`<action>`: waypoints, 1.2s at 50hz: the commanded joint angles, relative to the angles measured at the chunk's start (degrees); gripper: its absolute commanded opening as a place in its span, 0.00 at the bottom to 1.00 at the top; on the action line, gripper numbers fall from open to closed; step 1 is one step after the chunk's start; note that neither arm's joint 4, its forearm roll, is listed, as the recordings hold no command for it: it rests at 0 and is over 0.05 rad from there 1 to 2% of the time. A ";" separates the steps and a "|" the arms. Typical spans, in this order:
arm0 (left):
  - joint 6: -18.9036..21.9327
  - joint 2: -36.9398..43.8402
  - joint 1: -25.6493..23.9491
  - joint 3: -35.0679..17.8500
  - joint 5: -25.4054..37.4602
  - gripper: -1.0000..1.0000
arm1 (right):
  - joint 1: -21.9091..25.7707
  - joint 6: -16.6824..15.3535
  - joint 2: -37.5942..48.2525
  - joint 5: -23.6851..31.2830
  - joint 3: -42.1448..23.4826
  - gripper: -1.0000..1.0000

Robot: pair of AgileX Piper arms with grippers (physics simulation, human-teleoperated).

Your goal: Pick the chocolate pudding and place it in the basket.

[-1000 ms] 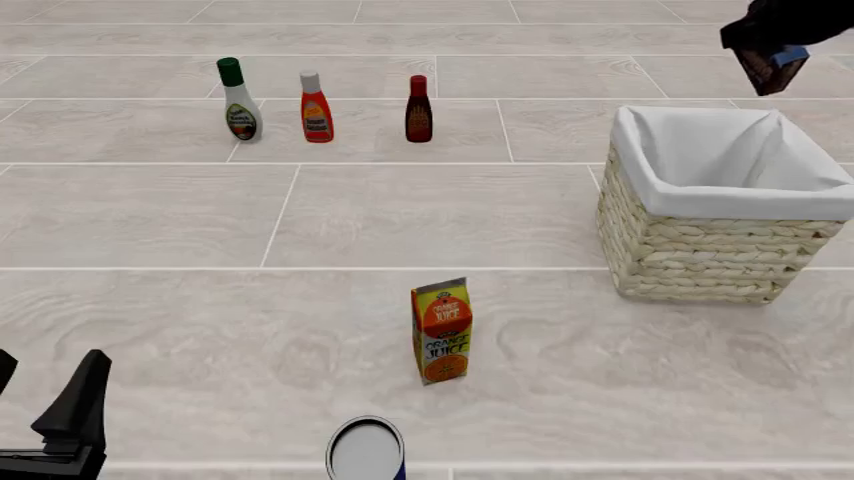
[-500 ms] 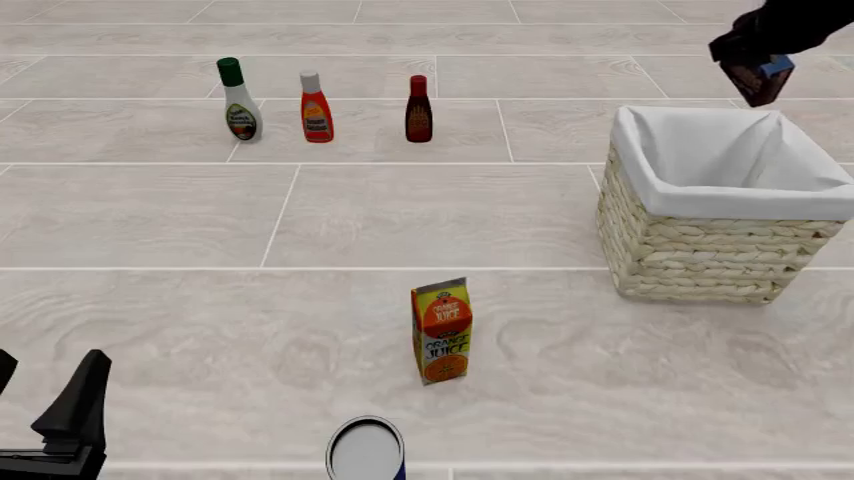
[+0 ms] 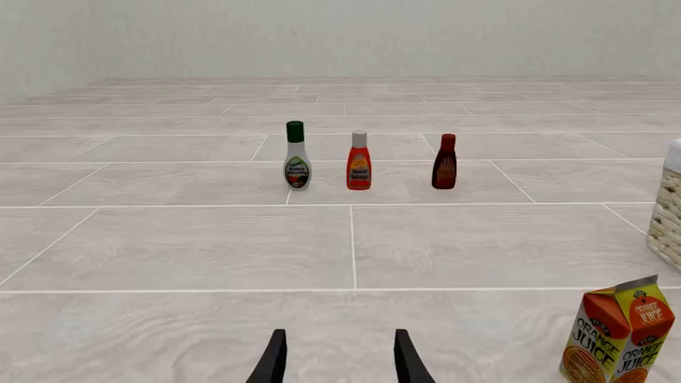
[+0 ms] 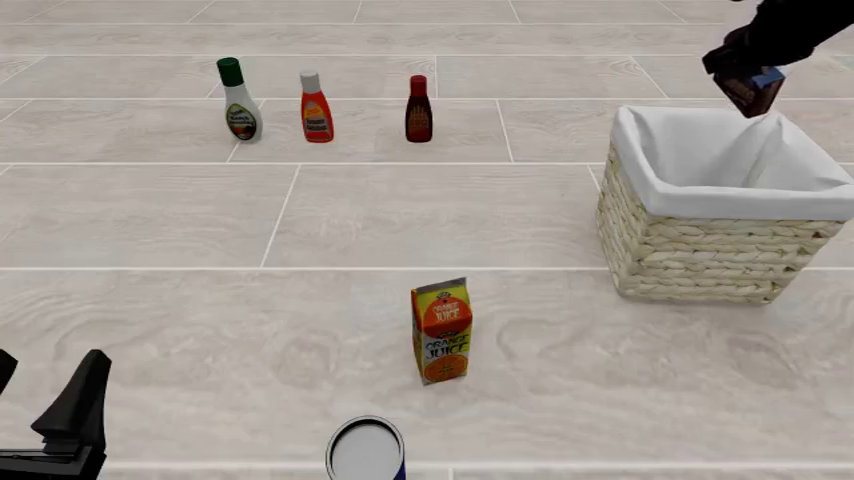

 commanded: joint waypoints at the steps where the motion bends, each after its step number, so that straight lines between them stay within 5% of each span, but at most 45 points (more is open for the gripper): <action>1: 0.01 0.04 0.07 0.00 -0.07 1.00 | 0.40 0.52 0.63 -1.53 2.57 0.00; 19: 0.02 0.04 0.09 0.00 -0.06 1.00 | 0.94 1.64 4.07 -3.27 1.72 0.00; 44: 0.02 0.04 0.09 0.00 -0.07 1.00 | 0.17 2.12 1.55 -13.31 16.97 0.00; 60: 0.02 0.04 0.08 0.00 -0.07 1.00 | -0.38 2.34 1.36 -16.68 21.27 0.00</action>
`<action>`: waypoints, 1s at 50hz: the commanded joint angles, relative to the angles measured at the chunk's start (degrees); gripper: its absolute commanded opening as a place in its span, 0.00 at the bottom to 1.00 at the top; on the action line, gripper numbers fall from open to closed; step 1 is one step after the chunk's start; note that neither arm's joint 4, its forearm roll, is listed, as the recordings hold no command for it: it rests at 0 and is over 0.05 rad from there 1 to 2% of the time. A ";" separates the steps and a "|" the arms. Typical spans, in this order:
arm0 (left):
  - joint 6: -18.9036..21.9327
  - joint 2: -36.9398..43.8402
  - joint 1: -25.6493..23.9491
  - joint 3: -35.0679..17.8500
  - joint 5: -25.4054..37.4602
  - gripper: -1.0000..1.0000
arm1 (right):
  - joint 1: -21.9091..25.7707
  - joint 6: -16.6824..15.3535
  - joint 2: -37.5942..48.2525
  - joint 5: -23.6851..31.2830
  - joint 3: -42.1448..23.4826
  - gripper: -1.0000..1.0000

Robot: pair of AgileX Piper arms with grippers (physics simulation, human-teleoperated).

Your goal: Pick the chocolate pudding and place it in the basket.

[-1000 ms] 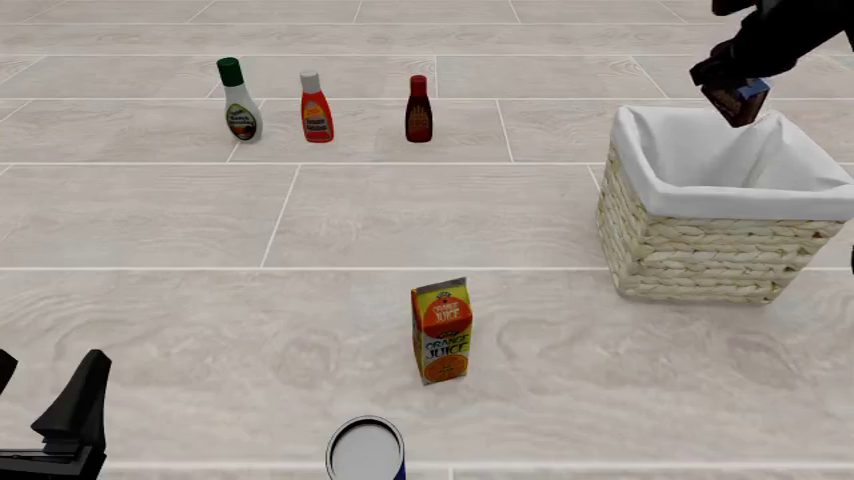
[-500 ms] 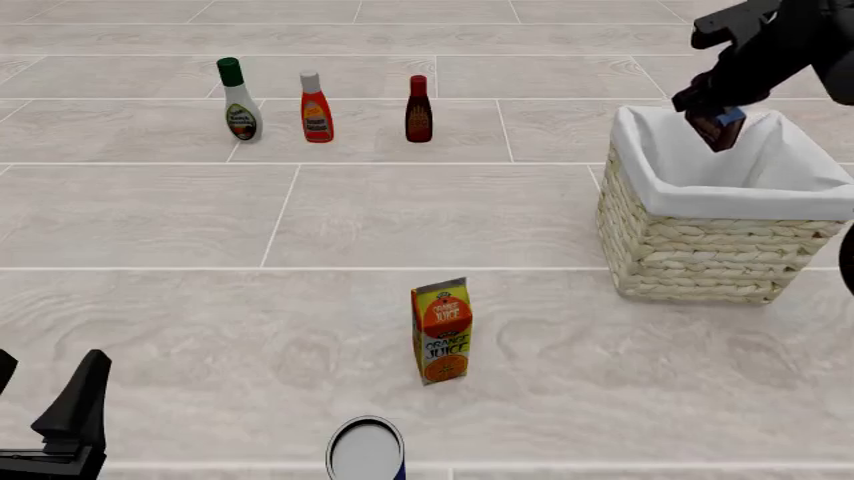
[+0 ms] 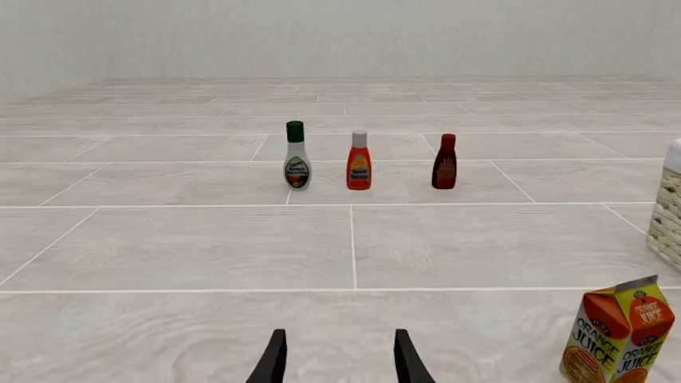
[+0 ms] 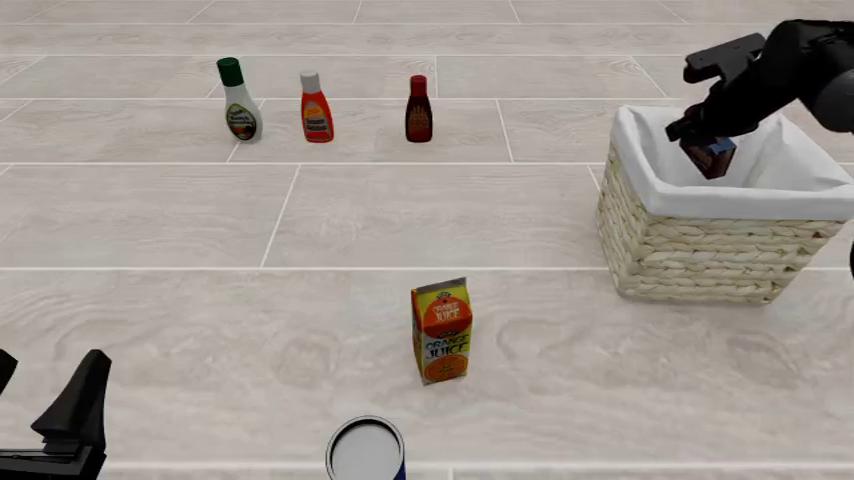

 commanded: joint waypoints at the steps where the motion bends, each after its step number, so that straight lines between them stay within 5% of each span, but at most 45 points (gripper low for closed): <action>1: 0.02 0.04 0.09 0.00 -0.06 1.00 | -0.41 1.07 -0.94 -2.31 3.66 0.00; 49: 0.02 0.04 0.08 0.00 -0.08 1.00 | -1.89 1.33 0.69 -6.14 7.24 0.00; 50: 0.00 0.04 0.08 0.00 -0.07 1.00 | -1.89 1.31 0.70 -6.10 7.21 1.00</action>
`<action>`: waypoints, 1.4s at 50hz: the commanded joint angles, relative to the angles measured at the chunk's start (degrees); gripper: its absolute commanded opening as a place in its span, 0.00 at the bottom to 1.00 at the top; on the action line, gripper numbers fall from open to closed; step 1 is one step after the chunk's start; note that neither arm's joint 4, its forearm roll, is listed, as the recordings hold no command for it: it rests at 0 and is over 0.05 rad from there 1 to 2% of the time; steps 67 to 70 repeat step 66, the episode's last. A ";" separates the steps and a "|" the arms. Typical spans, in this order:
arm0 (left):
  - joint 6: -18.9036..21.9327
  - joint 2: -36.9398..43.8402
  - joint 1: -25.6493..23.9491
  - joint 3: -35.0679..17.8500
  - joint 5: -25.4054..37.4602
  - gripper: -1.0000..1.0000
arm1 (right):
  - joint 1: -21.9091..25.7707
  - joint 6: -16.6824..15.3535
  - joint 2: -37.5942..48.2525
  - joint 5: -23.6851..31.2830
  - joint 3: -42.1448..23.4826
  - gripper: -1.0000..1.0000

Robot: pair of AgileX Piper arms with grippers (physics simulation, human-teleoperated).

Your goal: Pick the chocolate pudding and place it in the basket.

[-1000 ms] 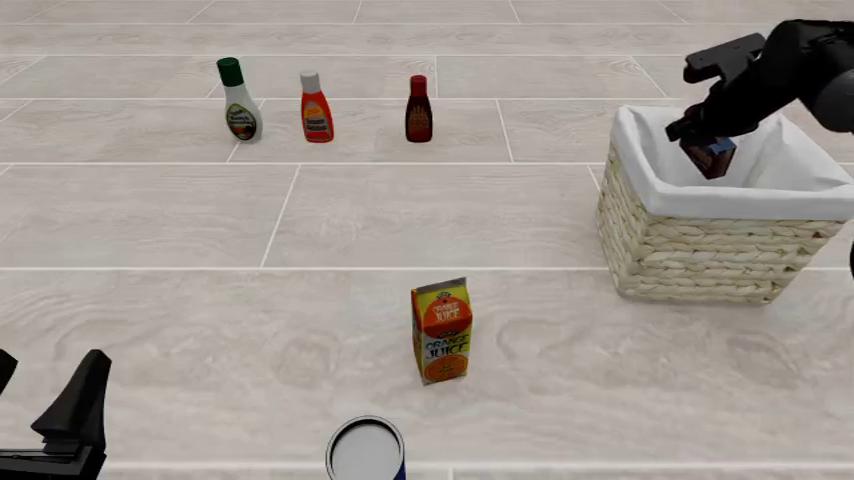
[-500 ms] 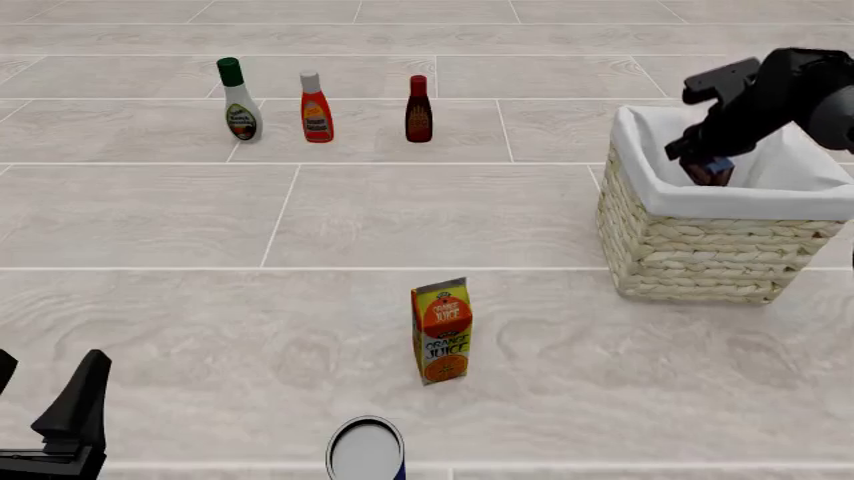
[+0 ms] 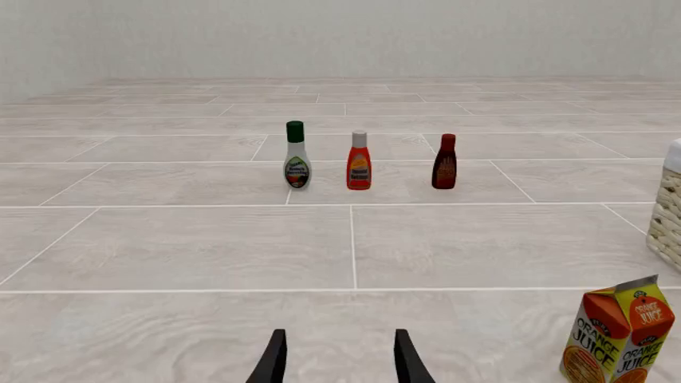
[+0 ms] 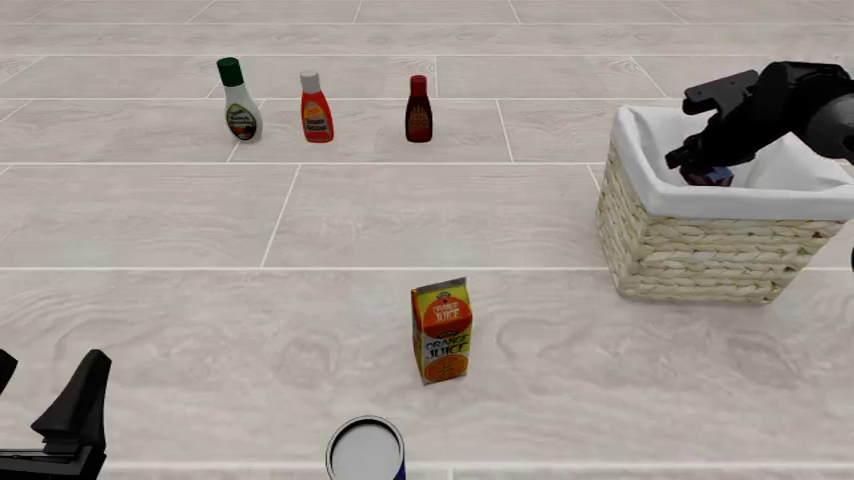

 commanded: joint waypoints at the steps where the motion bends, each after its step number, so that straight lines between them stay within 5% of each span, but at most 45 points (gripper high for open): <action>1: 0.01 0.04 0.09 0.00 -0.07 1.00 | -0.22 0.83 -0.49 0.19 -0.13 1.00; 35: 0.01 0.04 0.09 0.00 -0.06 1.00 | 0.49 0.54 -3.88 1.89 -1.39 1.00; 70: 0.00 0.04 0.09 0.00 -0.06 1.00 | 1.32 0.27 -17.41 2.26 7.67 1.00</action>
